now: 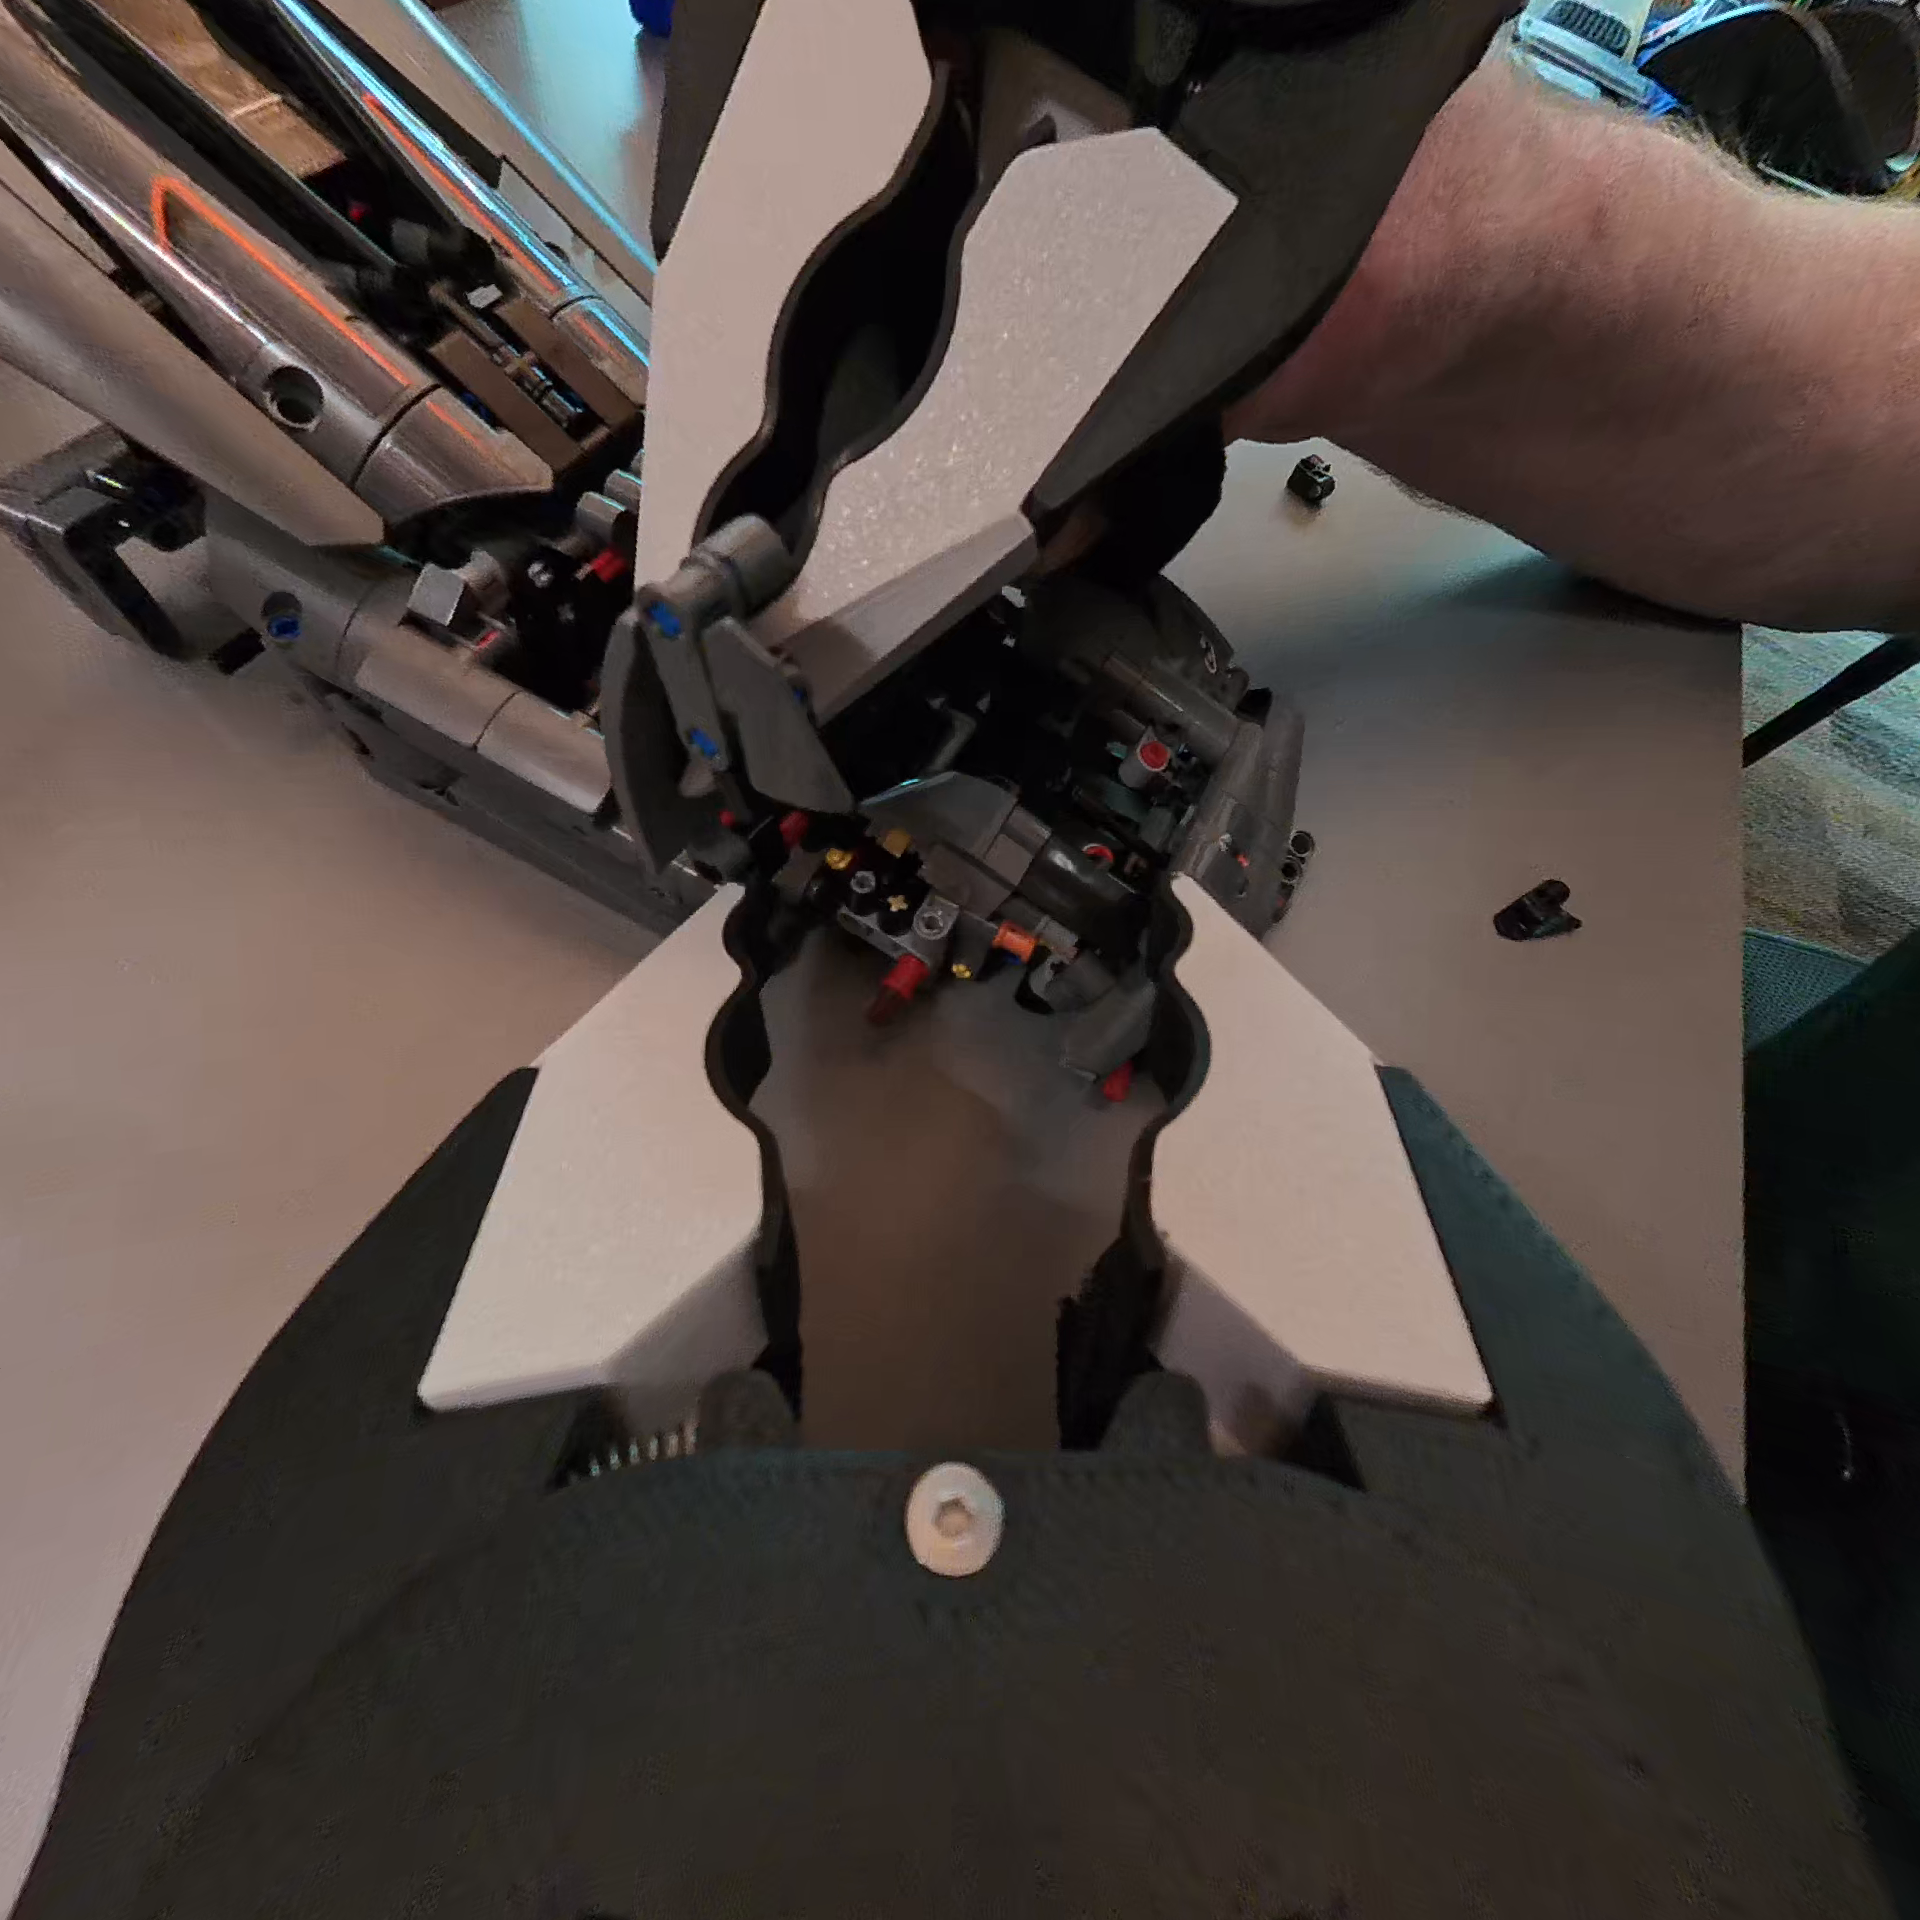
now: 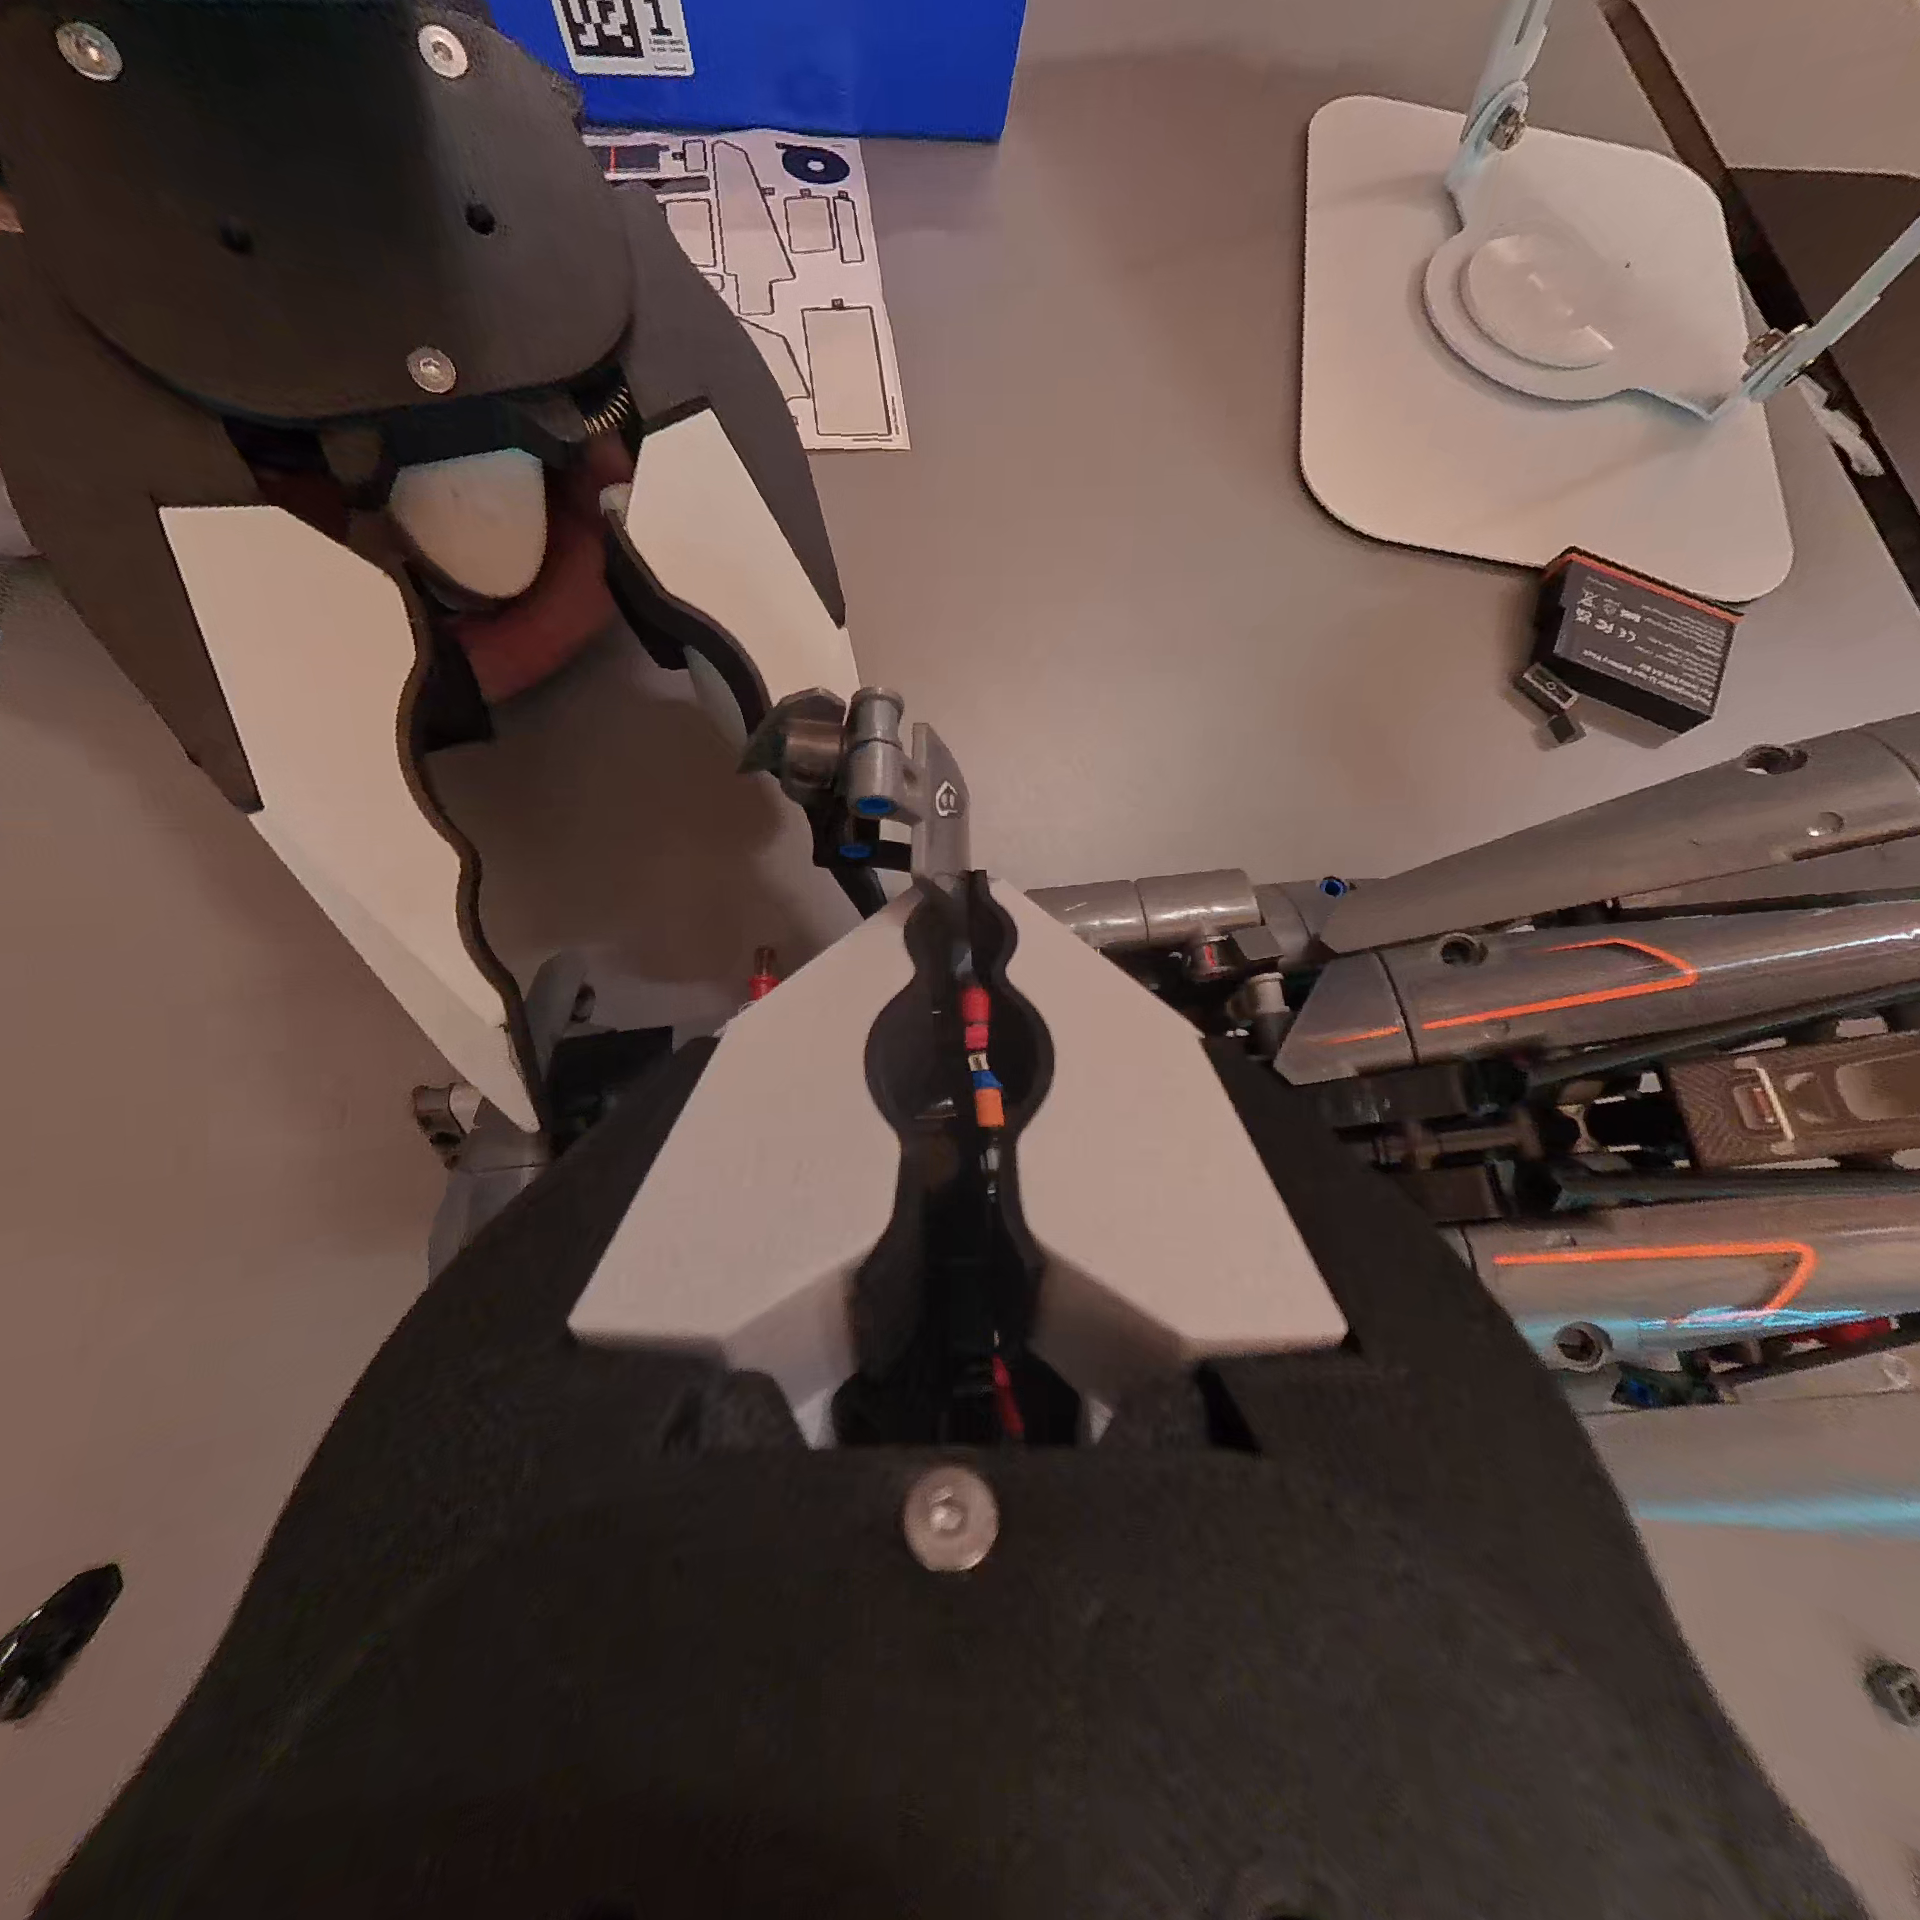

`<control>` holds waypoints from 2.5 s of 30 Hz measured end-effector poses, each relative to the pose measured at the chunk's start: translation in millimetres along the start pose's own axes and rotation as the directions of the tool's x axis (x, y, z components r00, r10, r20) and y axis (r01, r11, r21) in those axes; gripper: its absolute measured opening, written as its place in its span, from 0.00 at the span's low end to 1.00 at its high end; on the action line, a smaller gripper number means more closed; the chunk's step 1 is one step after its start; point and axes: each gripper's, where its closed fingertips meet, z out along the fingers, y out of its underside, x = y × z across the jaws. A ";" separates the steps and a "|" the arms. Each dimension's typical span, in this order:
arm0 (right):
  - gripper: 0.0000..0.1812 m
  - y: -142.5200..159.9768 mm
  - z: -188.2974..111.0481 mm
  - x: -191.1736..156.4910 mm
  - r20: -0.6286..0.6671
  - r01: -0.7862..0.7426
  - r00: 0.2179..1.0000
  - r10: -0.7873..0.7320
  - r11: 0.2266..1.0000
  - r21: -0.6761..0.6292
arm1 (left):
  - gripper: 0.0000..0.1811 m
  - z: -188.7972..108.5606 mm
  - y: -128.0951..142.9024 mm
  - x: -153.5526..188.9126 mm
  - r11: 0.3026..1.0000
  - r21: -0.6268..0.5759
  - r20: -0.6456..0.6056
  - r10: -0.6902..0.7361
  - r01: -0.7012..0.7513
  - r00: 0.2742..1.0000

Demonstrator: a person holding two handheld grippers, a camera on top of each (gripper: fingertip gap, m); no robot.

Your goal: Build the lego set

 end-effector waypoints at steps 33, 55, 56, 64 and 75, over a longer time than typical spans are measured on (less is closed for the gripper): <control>0.01 3.3 -5.2 1.7 0.022 -0.049 0.999 0.048 0.998 0.026 | 0.38 5.0 -2.4 1.4 0.998 -0.002 0.042 0.066 -0.066 0.997; 0.01 7.1 -7.6 -0.5 0.023 -0.051 0.998 0.051 0.999 -0.013 | 0.37 6.7 -1.4 4.1 0.999 -0.008 0.007 0.052 -0.052 0.999; 0.01 7.4 -8.2 -0.8 0.031 -0.052 0.998 0.053 0.999 -0.012 | 0.37 7.0 -1.4 5.0 0.999 -0.009 -0.001 0.052 -0.052 0.999; 0.01 9.4 -10.7 -1.0 0.059 -0.051 0.997 0.051 0.999 -0.007 | 0.37 8.7 -1.6 7.5 0.998 -0.011 -0.012 0.057 -0.057 0.998; 0.01 10.0 -11.4 -1.1 0.078 -0.068 0.995 0.067 0.998 0.001 | 0.38 10.4 -1.9 8.2 0.999 -0.014 0.002 0.044 -0.044 0.999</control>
